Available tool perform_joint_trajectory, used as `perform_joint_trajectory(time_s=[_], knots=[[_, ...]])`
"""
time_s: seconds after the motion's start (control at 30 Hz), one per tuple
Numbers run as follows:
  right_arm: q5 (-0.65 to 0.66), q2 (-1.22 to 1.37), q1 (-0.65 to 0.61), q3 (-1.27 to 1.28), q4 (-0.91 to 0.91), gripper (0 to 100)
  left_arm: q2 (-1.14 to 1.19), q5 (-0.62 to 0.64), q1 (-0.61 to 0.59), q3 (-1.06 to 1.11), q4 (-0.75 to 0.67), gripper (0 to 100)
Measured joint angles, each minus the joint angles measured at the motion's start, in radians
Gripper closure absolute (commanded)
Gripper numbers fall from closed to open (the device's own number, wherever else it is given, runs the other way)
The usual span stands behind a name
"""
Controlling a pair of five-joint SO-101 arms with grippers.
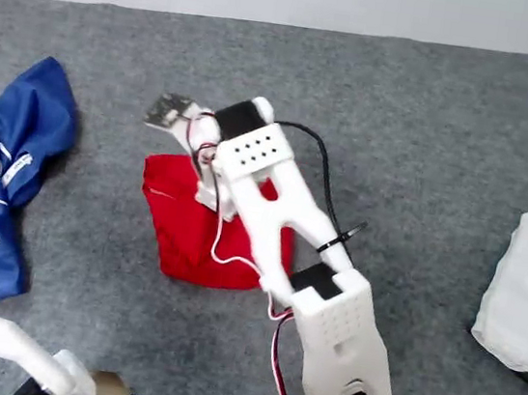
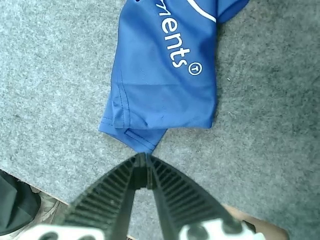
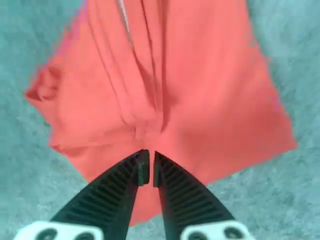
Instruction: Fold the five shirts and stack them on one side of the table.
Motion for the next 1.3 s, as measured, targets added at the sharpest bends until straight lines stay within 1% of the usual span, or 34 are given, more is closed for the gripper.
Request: perform_joint_trajectory(time_s=[0.17,0.23,0.57,0.7,0.77,0.87,1.0,1.17,1.3], knots=[[0.014,0.069,0.023,0.012,-0.017,98.8,0.000,0.000,0.000,0.000,0.000,99],[0.014,0.094,0.008,0.012,-0.017,98.8,0.000,0.000,0.000,0.000,0.000,99],[0.017,0.089,-0.293,0.002,-0.002,98.8,0.000,0.000,0.000,0.000,0.000,99],[0.017,-0.011,-0.368,0.002,0.005,98.8,0.000,0.000,0.000,0.000,0.000,99],[0.017,-0.075,-0.374,0.002,0.006,98.8,0.000,0.000,0.000,0.000,0.000,99],[0.017,-0.146,-0.347,0.002,0.006,98.8,0.000,0.000,0.000,0.000,0.000,99],[0.017,-0.147,-0.226,0.002,0.006,98.8,0.000,0.000,0.000,0.000,0.000,99],[0.075,-0.032,-0.049,-0.002,0.000,98.8,0.000,0.000,0.000,0.000,0.000,99],[0.091,0.074,0.015,-0.002,-0.023,98.8,0.000,0.000,0.000,0.000,0.000,99]])
